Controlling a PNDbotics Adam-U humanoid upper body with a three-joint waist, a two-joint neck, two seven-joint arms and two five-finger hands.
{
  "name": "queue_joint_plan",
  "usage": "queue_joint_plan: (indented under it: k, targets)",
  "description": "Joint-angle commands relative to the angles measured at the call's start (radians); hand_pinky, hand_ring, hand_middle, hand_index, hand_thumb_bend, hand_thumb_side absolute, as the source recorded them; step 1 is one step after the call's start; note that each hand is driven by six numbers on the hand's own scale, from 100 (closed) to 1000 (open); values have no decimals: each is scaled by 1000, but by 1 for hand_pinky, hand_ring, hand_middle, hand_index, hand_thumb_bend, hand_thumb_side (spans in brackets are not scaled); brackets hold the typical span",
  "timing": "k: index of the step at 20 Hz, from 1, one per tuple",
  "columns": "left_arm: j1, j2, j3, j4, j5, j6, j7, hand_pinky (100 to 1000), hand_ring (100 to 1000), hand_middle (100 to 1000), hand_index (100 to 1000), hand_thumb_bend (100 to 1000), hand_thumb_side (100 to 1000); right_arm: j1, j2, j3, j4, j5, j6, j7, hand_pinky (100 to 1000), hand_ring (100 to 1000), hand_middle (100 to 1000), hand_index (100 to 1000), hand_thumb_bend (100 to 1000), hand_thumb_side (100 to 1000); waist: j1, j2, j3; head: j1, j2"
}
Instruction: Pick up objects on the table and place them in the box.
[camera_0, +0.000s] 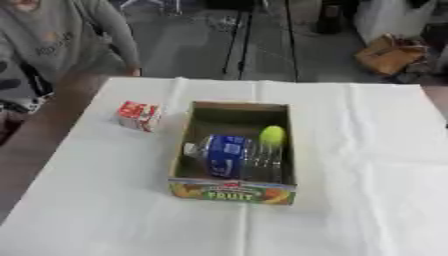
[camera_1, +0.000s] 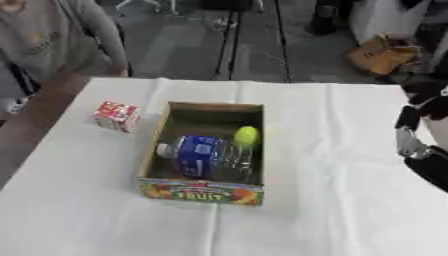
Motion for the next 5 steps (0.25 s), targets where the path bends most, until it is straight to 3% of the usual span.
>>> queue_joint_plan:
  k: [1,5]
  targets:
    - [-3,19,16,-20,-2,6,4,521,767,832,877,416,915,-7,-10,-15,-22,5,3,-4,525,554,584,777,100,222,0,-12,1,0,3]
    - [0,15,18,-21,-5,8,5,521,765,831,877,416,918,-8,-9,-16,-22,6,3,-6,525,554,584,777,100,224,1,-11,1,0,3]
